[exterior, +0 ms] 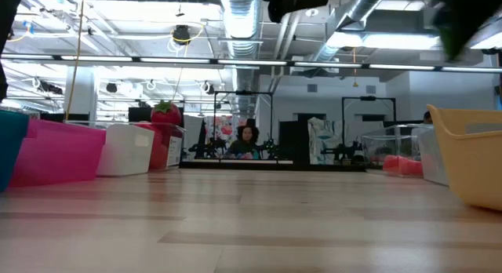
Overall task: Sort produce into baskets
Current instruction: Put the green chili into the gray bin, then return to Home Position
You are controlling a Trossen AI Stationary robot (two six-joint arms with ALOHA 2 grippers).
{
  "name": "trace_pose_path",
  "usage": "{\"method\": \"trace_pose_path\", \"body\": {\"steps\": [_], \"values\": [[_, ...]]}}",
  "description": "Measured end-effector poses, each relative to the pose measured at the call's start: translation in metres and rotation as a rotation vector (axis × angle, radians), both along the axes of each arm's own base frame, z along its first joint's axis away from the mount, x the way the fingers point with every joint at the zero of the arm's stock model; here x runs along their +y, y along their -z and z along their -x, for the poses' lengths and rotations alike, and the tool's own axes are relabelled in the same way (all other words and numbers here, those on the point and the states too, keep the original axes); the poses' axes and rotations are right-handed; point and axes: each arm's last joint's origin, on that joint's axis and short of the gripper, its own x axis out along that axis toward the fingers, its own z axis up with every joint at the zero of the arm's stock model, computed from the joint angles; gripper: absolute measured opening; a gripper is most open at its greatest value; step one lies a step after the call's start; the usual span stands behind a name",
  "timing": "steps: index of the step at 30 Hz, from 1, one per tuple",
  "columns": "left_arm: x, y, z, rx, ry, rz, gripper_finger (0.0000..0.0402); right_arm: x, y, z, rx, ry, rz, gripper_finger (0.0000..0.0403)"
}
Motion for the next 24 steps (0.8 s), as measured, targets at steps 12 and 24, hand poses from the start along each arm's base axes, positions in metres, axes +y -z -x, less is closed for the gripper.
{"method": "trace_pose_path", "body": {"steps": [12,24], "values": [[0.005,-0.004,0.003,-0.014,-0.013,-0.088,0.0204,-0.003,0.003,0.012,0.149,0.008,-0.021,0.0086],[0.004,-0.027,0.026,-0.003,-0.062,-0.138,0.0203,-0.011,0.003,0.009,0.154,0.035,-0.019,0.0188]]}}
